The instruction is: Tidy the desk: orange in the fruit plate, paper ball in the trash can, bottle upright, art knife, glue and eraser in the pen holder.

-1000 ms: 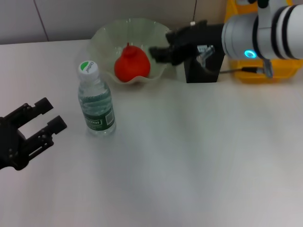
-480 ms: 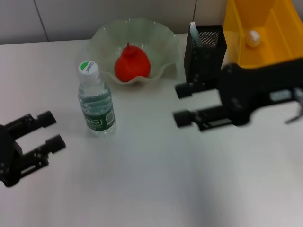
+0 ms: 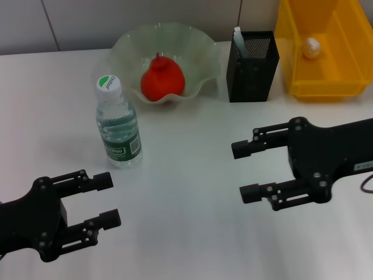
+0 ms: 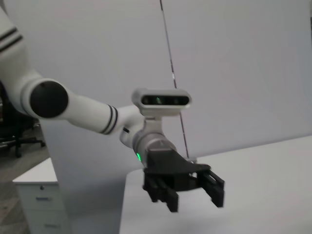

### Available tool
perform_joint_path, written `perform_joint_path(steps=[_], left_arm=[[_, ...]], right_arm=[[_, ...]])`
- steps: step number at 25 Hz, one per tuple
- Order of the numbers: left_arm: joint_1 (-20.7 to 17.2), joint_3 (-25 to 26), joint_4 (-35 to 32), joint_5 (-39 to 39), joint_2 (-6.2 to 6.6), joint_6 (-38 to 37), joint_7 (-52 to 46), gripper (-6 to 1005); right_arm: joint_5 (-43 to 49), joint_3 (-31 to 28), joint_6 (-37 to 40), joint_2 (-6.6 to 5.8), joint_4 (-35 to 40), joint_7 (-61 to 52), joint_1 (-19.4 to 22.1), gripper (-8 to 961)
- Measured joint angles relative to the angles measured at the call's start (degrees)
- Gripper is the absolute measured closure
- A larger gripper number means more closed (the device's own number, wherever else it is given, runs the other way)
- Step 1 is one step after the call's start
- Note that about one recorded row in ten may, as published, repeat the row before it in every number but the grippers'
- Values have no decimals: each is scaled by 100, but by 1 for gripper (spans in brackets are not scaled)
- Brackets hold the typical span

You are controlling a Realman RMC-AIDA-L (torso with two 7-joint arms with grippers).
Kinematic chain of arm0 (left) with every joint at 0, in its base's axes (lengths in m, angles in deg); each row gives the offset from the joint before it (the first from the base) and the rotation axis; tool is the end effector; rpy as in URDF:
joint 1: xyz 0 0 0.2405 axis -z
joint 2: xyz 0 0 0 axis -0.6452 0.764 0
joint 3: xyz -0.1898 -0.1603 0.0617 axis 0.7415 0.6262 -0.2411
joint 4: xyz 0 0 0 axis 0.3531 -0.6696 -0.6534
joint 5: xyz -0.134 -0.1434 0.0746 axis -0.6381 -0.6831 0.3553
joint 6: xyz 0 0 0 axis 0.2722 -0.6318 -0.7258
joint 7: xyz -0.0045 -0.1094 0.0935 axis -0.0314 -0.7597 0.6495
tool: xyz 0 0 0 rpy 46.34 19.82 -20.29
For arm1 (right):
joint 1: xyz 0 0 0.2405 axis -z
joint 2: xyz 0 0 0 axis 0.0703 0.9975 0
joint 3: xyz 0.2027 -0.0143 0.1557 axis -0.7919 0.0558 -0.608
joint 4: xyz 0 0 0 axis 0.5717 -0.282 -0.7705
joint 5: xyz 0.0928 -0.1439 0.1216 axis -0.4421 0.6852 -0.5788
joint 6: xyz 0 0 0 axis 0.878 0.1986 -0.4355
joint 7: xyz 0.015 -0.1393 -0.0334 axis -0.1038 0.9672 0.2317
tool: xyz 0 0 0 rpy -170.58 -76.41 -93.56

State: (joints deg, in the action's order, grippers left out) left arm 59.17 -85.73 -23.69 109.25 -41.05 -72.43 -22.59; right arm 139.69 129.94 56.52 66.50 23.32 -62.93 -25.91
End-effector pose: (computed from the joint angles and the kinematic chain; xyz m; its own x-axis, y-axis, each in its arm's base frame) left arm -0.2749 0.2386 0.0167 0.6652 0.2297 0.7105 0.2931 -0.9555 0.0346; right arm 0.1980 0.2785 0.0486 0.8470 -0.1646 -0.5054 -0.1523 -0.9861 0.0658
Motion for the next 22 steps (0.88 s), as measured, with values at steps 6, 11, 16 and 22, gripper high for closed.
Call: perform_joint_path(steps=[6,11,16,22], left_arm=[[3,-28,-22,13,4,-13,100,367],[11,-92,-27,17,2,5,100,367],[12,-150,-27,31,1,38,105,367],[43,-154,-24,79,7,66,100,367]], right_arm=[[154,48,-230,-9,-678,646,-196,271],[452,63,-271,5,-1001,807,-389,271],[455,67,-366,3,-1152,908,-452,271],[496,62,-436,2,-1311,990,-512,271]])
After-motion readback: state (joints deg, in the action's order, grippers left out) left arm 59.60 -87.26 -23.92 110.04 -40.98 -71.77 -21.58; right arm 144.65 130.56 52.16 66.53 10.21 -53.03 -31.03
